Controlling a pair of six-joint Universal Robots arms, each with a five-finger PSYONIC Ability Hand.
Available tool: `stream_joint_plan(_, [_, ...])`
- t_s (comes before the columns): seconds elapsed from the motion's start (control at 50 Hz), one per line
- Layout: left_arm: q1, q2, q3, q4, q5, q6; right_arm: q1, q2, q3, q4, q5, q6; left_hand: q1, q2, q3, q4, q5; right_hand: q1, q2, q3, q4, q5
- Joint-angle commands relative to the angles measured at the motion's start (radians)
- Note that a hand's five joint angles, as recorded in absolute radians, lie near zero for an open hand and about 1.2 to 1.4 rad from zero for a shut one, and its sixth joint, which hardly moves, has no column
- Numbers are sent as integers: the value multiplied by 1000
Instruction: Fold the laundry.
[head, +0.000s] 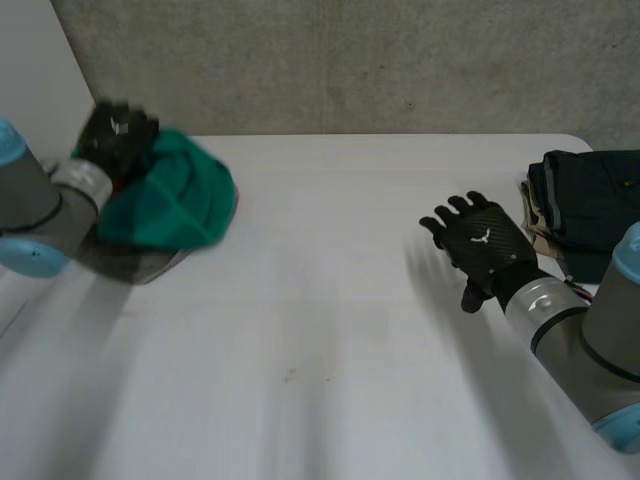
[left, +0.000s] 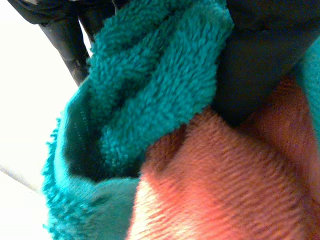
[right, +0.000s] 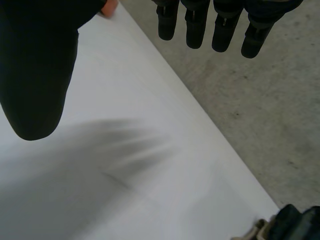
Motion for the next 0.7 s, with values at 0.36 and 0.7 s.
stream_joint_plan(0.36, [-560, 183, -182, -30, -146, -315, -58, -110, -10, 18, 13, 24, 456, 248, 267, 226, 388, -51, -32, -30, -30, -50])
stream_joint_plan(0.7, [-614, 198, -209, -132, -289, -303, -103, -101, -167, 250, 25, 196, -750, -958, -939, -980, -818, -51, -32, -30, -30, -50])
